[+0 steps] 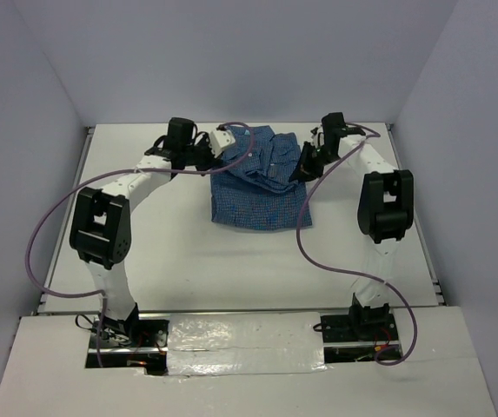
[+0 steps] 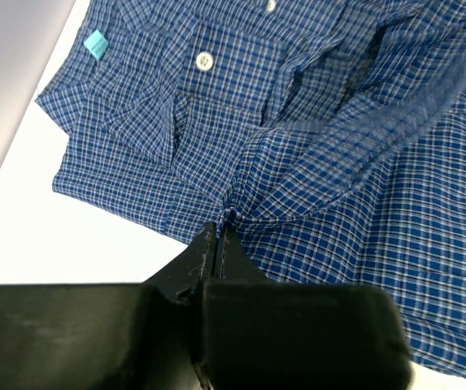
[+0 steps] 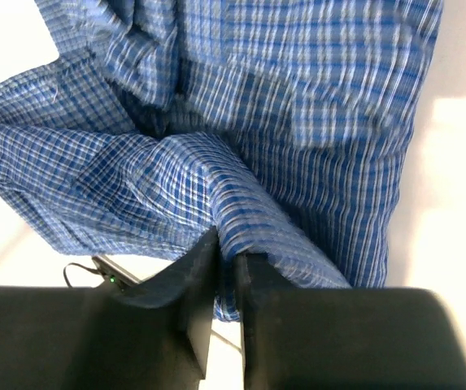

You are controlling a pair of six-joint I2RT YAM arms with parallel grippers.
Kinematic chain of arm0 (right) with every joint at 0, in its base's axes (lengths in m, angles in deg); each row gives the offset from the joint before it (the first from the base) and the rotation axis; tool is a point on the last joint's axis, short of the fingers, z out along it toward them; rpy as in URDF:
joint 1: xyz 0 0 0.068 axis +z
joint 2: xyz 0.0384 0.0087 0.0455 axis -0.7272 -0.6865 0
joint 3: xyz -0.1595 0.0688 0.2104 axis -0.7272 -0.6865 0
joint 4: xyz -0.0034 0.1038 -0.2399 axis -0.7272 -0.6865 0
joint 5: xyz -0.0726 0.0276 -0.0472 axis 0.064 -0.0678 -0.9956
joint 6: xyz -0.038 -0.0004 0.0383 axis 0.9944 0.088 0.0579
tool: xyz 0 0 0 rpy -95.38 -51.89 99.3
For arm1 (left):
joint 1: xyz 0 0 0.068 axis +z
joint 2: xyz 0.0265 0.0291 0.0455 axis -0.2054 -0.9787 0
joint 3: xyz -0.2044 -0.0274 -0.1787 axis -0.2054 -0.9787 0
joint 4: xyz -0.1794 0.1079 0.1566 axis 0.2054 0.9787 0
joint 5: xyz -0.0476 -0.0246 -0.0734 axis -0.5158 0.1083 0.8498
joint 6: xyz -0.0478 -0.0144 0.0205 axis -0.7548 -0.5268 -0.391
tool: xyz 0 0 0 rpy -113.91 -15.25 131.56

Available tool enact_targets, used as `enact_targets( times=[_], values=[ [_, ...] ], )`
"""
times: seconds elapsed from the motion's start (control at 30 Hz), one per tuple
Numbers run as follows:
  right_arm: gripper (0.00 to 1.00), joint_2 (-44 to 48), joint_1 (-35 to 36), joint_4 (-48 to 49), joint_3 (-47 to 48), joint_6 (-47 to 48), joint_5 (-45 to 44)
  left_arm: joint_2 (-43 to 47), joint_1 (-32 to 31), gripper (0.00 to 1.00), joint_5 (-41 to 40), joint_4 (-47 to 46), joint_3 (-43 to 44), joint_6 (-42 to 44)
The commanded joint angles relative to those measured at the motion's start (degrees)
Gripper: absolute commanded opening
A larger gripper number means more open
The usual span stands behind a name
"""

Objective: Fold and stack the long sleeve shirts
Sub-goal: Fold the shirt

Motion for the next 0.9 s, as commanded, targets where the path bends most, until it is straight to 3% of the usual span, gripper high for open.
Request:
enact_targets(
  times=[0.0, 0.27, 0.4, 0.57, 0.63, 0.77, 0.87],
  values=[
    [0.24, -2.6, -0.7, 1.5, 3.9, -1.7, 1.3, -1.9, 0.2, 0.00, 0.3, -3.1, 1.8, 1.1],
    [0.40, -7.9, -2.9, 2.6, 12.4, -4.9, -0.3, -9.5, 2.2, 0.11, -1.1, -7.7, 4.5, -1.7],
    [0.41, -6.5, -3.8, 2.9, 15.2, -3.2, -4.3, -11.8, 2.4, 0.18, -1.6, -10.7, 5.4, -3.0],
    [0.49, 0.9, -4.1, 9.3, 9.3, -0.1, -10.7, -13.8, 3.1, 0.27, -2.3, -10.8, 7.9, -5.6],
    [0.51, 3.8, -4.1, 10.8, 6.1, 0.5, -11.4, -14.1, 3.6, 0.36, -2.5, -11.1, 8.7, -5.7],
    [0.51, 5.8, -3.9, 13.1, 3.2, 0.8, -10.8, -16.4, 3.9, 0.48, -4.6, -11.4, 11.7, -7.5],
    [0.46, 9.8, -2.2, 16.5, -1.1, 1.4, -10.3, -18.5, 4.0, 0.55, -6.7, -7.5, 16.2, -9.0]
  ],
)
